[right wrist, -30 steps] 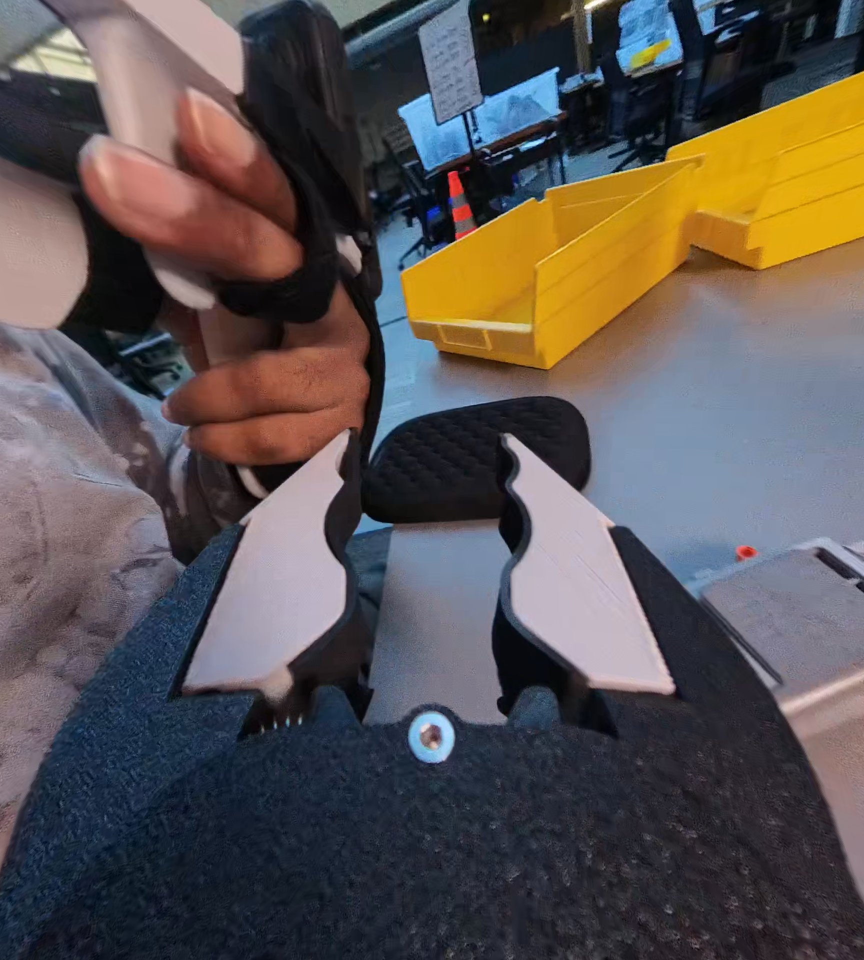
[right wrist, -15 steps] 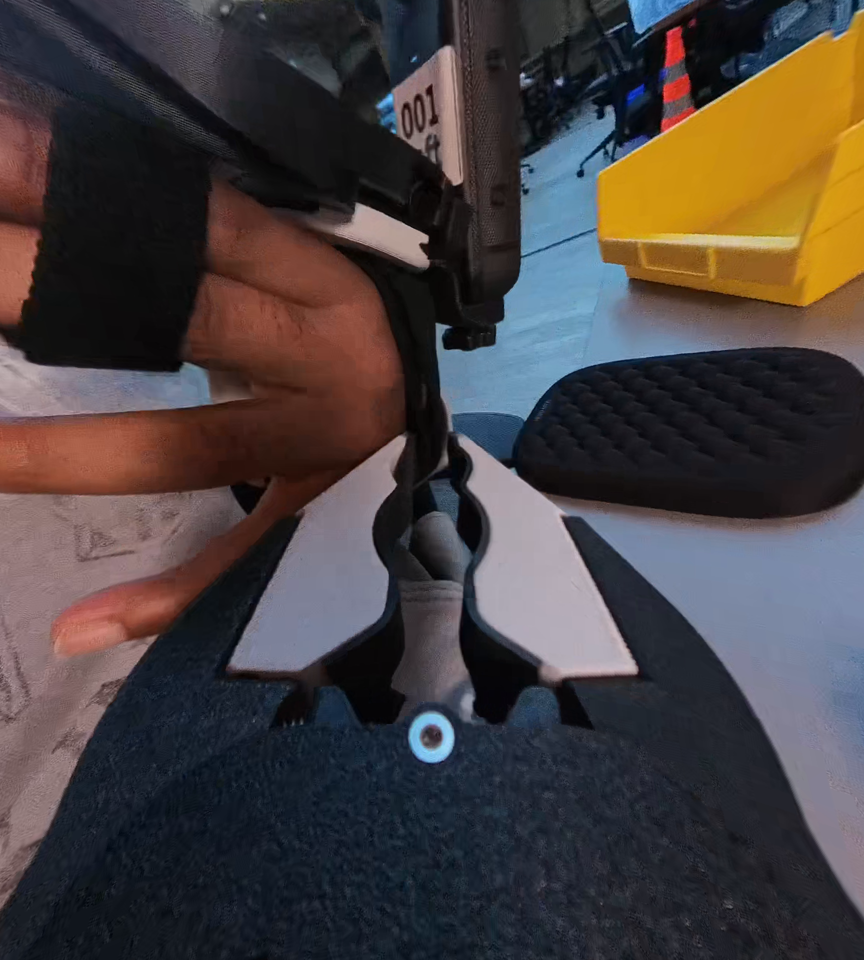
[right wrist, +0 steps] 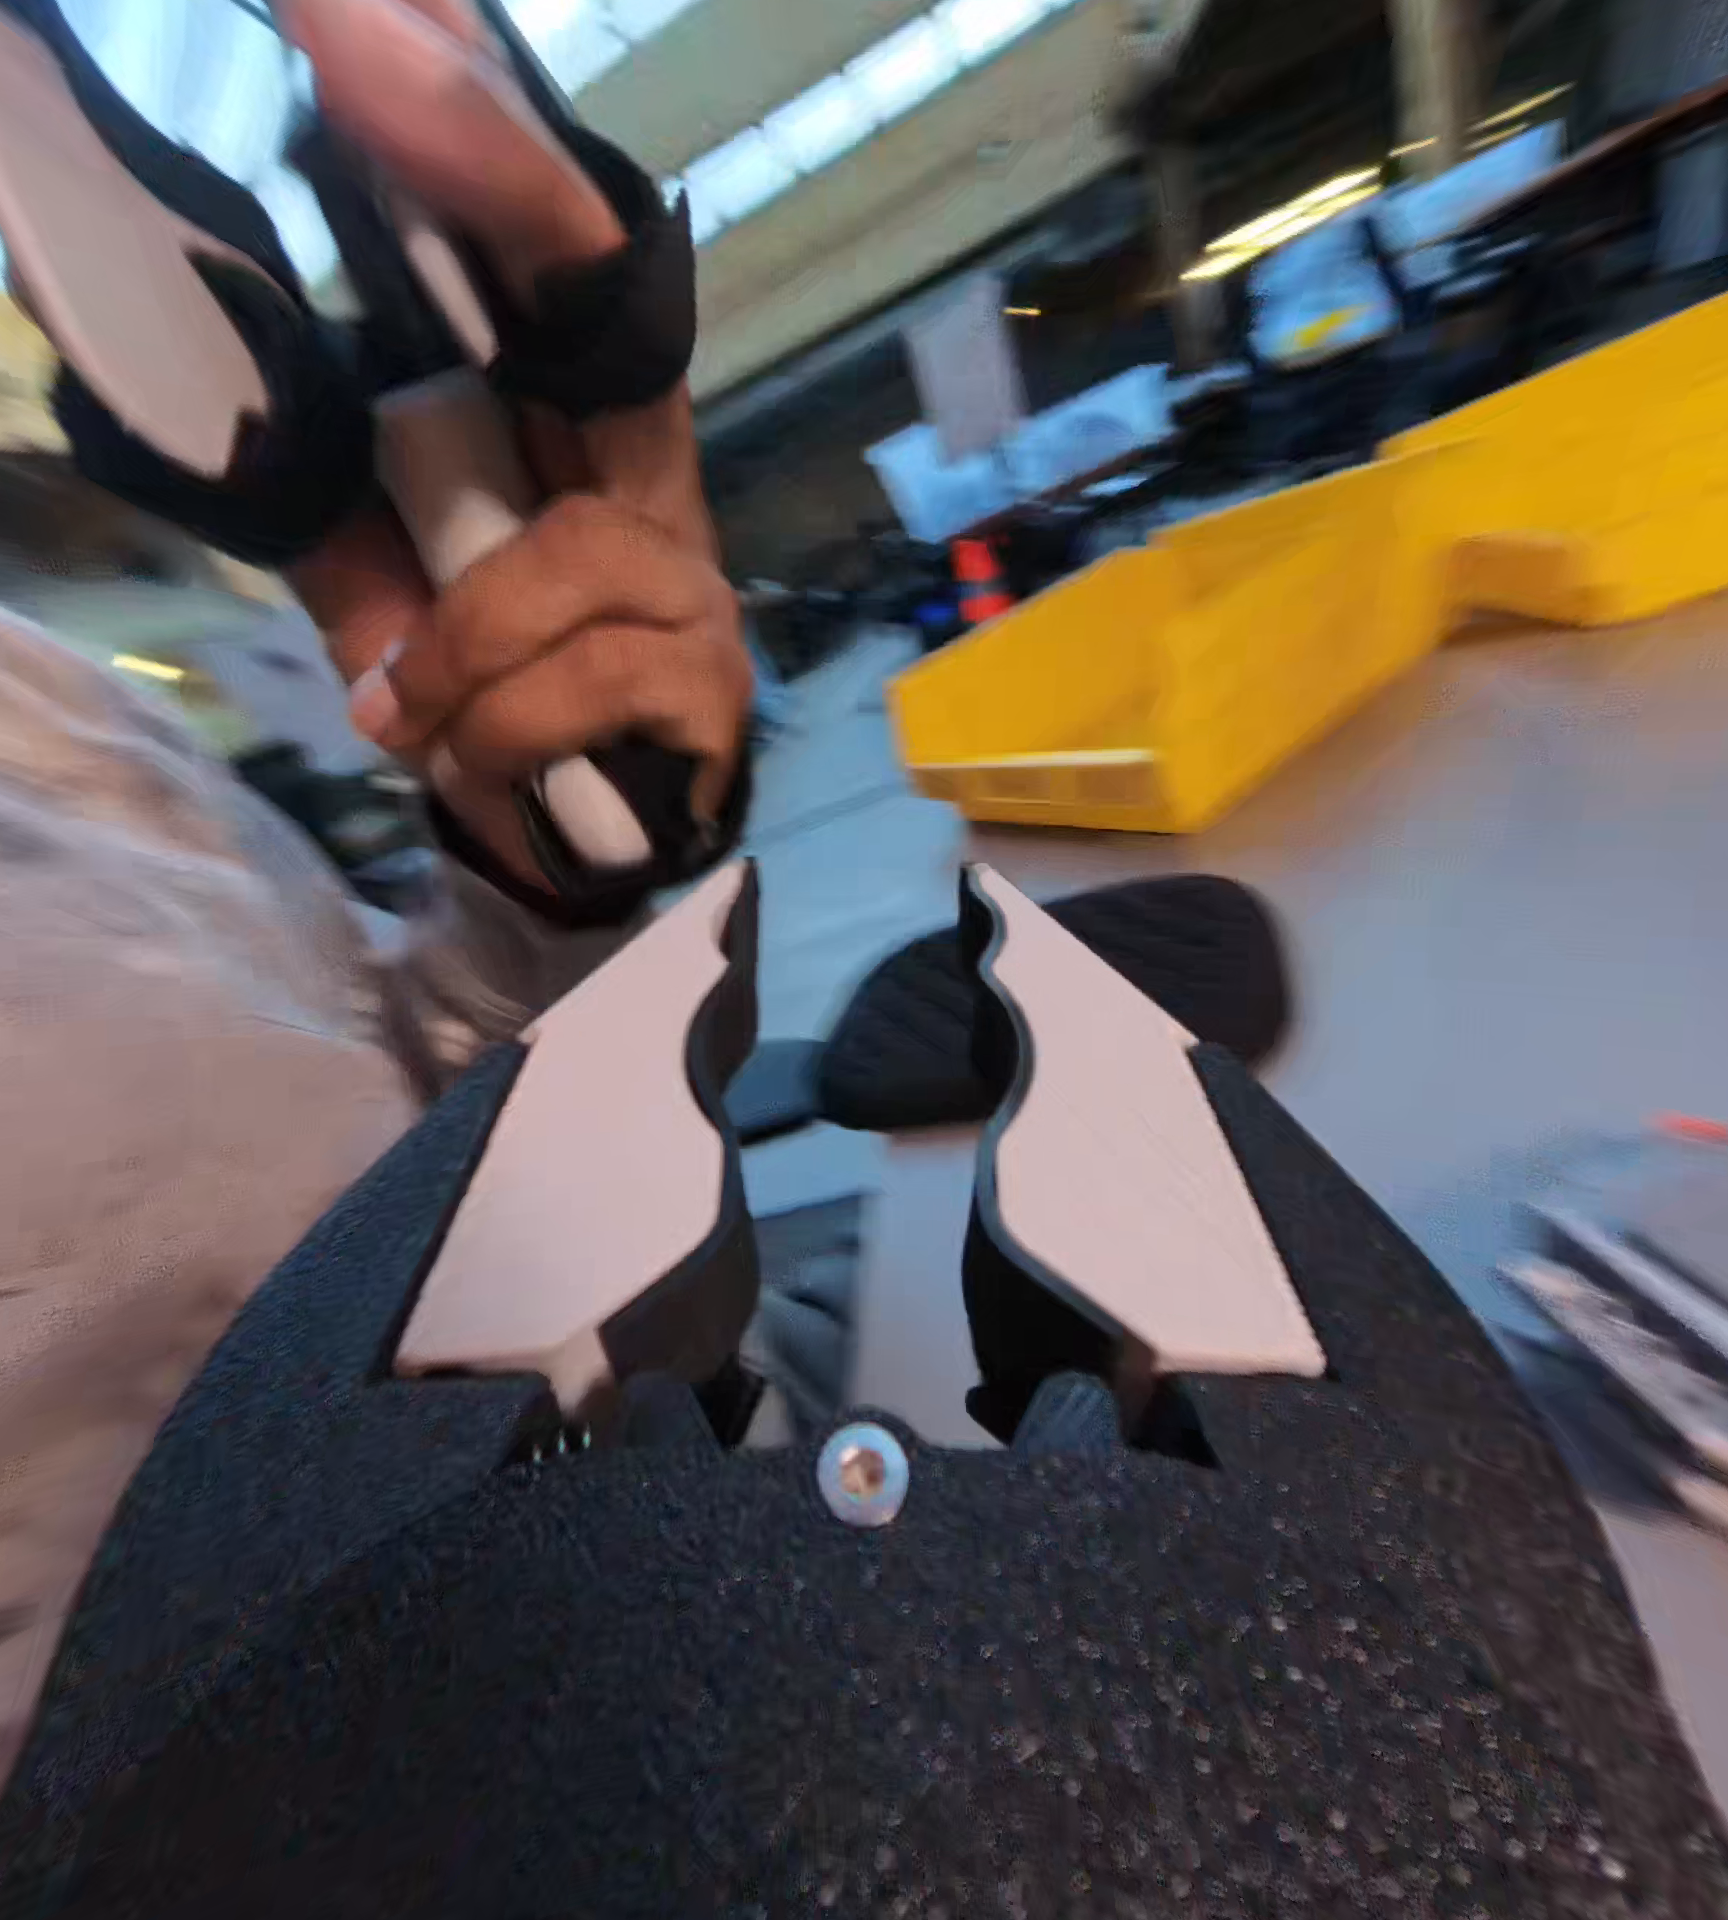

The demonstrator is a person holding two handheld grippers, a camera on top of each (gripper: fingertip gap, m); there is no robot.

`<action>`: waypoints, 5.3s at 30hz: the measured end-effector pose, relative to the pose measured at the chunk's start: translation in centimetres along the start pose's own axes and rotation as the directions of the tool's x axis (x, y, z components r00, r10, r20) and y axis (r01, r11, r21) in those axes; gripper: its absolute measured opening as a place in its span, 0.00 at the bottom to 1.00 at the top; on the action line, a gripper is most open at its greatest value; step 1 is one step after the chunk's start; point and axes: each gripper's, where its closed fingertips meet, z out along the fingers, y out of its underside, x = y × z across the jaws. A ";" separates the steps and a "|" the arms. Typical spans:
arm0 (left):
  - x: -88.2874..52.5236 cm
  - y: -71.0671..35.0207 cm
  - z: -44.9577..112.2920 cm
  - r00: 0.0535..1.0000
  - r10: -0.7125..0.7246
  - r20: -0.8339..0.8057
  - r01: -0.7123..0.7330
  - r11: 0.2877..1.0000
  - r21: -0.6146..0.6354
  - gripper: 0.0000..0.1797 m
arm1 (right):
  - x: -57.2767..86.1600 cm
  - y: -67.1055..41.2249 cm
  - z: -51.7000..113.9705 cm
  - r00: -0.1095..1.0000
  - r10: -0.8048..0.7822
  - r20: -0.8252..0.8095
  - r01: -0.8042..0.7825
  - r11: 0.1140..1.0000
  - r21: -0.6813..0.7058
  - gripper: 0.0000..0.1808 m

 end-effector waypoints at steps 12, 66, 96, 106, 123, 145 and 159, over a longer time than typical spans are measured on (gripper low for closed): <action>-17.9 12.8 -12.4 0.721 0.411 0.558 0.013 0.797 -0.604 0.10 | 11.0 0.9 -9.5 0.735 -0.419 -0.533 0.200 0.885 -0.420 0.30; -15.8 19.9 -12.3 0.678 0.317 0.663 0.326 0.678 -0.658 0.45 | 10.9 3.6 -10.0 0.688 -0.338 -0.642 0.012 0.890 -0.455 0.48; -17.9 25.3 -9.5 0.999 -0.038 0.025 0.037 0.378 -0.925 0.48 | 17.0 4.9 -6.0 0.835 -0.119 -0.537 -0.212 0.831 -0.514 0.38; -18.1 24.7 -10.0 0.990 0.113 0.088 0.036 0.398 -0.917 0.46 | 17.6 2.4 -7.1 0.810 -0.186 -0.557 -0.147 0.854 -0.499 0.08; -19.3 24.0 -10.6 0.976 0.072 0.207 0.157 0.431 -0.889 0.46 | 19.6 0.0 -13.2 0.711 -0.482 -0.512 0.057 0.766 -0.641 0.02; -19.1 24.5 -10.7 0.980 0.003 0.198 0.180 0.407 -0.895 0.43 | 17.8 3.7 -14.1 0.771 -0.504 -0.388 0.058 0.663 -0.746 0.27; -21.6 23.8 -11.6 0.990 -0.048 0.129 0.137 0.420 -0.897 0.43 | 19.0 5.6 -11.2 0.864 -0.476 -0.164 0.148 0.552 -0.821 0.02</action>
